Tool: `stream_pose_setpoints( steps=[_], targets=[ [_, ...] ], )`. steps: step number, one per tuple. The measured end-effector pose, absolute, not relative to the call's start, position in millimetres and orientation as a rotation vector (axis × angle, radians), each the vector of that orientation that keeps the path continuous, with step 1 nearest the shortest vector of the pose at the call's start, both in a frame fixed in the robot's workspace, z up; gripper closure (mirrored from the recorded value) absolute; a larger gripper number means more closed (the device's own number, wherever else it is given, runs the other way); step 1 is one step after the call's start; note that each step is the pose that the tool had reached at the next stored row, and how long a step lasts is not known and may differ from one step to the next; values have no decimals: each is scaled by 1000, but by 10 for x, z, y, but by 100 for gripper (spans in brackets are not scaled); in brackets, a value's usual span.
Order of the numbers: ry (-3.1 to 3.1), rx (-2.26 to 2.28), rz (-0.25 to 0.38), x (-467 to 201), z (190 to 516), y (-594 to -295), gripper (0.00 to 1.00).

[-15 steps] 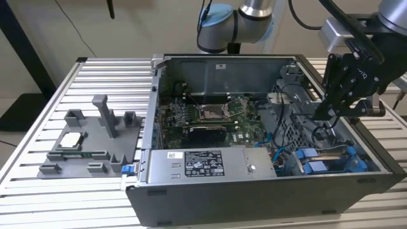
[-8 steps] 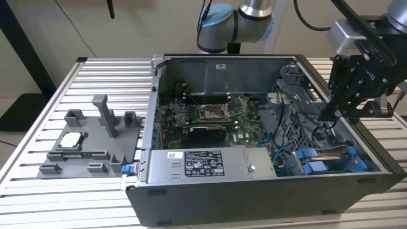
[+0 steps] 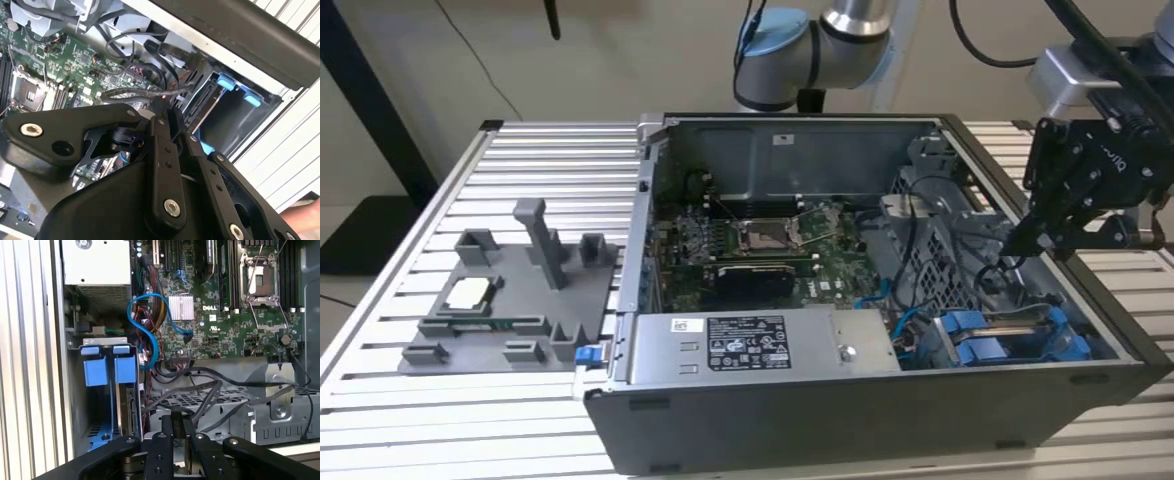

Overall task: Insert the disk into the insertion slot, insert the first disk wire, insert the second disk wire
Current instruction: 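Insert the first disk wire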

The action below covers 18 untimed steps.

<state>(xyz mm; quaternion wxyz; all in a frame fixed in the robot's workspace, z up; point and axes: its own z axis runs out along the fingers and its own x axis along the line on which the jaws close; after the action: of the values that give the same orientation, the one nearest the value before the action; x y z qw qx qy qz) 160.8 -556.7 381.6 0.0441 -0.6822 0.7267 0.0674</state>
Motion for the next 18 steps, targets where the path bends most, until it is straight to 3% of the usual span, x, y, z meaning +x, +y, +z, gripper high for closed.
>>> stream_pose_setpoints(
  steps=[18],
  targets=[
    [2226, -2090, 198, 1717, 3790, -5588, 81]
  ],
)
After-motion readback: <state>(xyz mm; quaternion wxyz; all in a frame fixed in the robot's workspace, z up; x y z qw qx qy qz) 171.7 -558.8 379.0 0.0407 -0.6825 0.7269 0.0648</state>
